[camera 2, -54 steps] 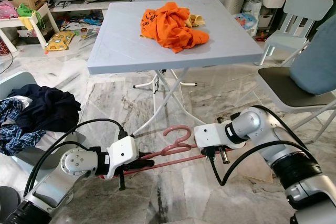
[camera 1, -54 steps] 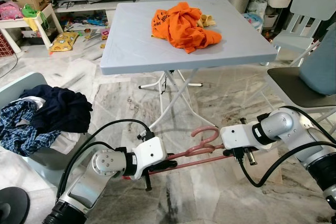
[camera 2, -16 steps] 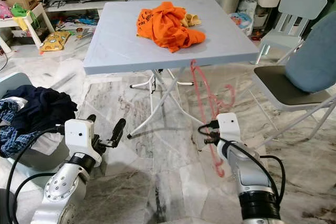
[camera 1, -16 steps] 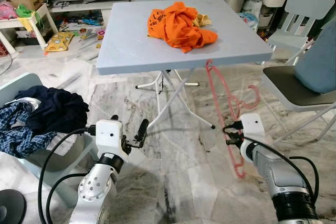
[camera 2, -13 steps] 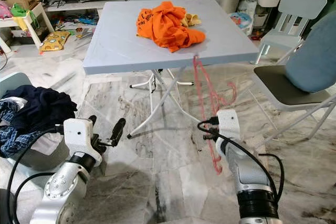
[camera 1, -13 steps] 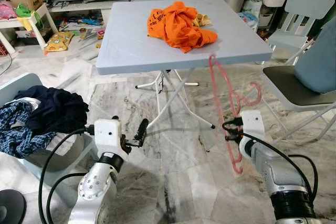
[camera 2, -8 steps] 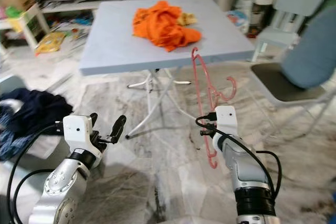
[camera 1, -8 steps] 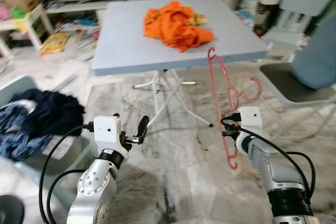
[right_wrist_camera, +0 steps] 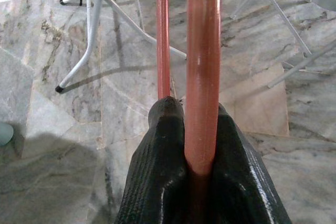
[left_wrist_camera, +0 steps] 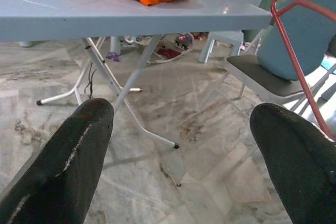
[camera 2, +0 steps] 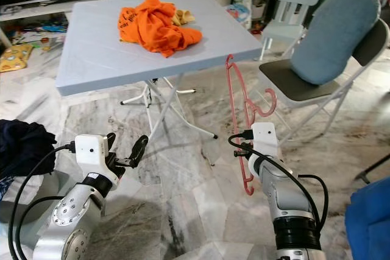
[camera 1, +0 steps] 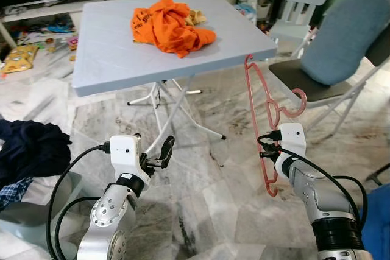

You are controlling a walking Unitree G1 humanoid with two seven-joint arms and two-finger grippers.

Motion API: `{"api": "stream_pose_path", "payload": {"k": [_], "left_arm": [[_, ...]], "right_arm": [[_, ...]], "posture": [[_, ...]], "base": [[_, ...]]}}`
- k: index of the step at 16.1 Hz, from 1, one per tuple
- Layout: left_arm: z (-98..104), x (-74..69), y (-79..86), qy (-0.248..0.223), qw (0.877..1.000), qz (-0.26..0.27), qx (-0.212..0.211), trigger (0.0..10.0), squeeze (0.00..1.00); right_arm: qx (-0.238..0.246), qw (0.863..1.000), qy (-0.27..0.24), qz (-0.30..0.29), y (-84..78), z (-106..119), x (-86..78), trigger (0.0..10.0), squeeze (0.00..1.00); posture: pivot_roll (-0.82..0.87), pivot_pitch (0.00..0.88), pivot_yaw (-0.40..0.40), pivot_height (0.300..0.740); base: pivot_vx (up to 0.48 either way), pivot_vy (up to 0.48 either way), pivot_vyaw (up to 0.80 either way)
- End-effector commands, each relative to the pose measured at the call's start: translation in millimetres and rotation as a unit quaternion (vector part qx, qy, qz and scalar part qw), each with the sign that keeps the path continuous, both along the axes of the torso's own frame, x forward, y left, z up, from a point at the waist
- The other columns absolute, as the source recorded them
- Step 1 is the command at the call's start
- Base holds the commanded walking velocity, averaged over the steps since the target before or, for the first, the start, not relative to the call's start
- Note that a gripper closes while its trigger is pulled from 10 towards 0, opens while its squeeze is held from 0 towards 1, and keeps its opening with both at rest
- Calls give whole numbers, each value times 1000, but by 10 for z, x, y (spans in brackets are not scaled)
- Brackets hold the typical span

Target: Hang hanger

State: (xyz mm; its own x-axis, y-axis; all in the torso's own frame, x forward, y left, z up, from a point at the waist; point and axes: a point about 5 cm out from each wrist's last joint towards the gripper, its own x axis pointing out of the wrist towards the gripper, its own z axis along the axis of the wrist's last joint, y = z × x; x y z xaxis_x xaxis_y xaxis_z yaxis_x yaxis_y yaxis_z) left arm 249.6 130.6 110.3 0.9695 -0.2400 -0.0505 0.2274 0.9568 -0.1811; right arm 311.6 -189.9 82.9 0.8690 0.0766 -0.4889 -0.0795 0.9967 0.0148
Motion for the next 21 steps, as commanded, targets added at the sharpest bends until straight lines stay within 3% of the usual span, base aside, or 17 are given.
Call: {"api": "stream_pose_path", "payload": {"k": [1, 15, 21], "left_arm": [[12, -9, 0, 1, 1000, -5, 1, 10000, 0], [1, 19, -43, 7, 1000, -17, -1, 10000, 0], [-11, 25, -50, 9, 1000, -28, 2, 10000, 0]], "right_arm": [[2, 1000, -11, -2, 13, 67, 39, 10000, 0], [0, 1000, -17, -10, 7, 92, 64, 10000, 0], [4, 1000, -22, -18, 9, 100, 76, 10000, 0]], "posture": [[-81, 45, 15, 740], [-87, 45, 20, 740], [-85, 36, 23, 740]], "base": [[0, 281, -800], [0, 372, -800], [221, 329, 0]]}}
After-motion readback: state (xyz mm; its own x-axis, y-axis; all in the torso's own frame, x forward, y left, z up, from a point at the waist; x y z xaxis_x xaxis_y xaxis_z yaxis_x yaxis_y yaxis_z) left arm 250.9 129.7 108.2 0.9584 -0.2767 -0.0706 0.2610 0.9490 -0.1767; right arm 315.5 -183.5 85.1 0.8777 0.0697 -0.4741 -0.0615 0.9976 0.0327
